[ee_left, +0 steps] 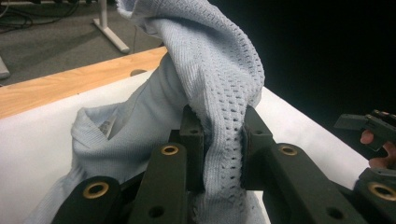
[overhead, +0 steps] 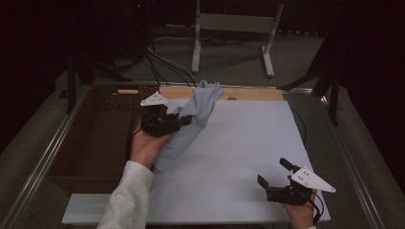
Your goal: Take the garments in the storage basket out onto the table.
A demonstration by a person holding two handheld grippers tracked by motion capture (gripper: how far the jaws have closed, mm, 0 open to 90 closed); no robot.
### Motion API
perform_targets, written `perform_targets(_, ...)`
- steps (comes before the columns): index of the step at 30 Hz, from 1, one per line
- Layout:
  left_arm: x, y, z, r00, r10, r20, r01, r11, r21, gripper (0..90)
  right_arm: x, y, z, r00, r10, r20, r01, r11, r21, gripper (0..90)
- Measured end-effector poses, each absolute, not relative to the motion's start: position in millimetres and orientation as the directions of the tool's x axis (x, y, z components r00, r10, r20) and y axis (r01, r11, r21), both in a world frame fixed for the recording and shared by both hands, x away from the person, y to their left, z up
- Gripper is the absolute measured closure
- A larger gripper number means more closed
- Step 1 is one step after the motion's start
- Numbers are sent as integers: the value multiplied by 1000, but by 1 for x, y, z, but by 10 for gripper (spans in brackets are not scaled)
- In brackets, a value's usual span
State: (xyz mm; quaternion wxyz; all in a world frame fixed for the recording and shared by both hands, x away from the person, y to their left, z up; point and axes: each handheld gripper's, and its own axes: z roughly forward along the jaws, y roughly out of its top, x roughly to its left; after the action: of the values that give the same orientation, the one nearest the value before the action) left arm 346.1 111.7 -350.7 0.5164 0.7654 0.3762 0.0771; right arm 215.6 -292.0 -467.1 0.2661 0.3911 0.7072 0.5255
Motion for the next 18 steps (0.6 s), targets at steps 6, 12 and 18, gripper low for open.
perform_targets(6,347,111,-355,703,655,-276,504,-186,844,762,216,-292,-467,-553,833,35,273,142,952,0)
perform_targets(12,347,109,-358,703,654,-279,508,-188,841,762,216,-292,-467,-553,832,35,273,142,951,0)
perform_targets(18,347,106,-360,705,650,-283,512,-190,838,761,216,-291,-467,-553,832,36,277,143,950,0)
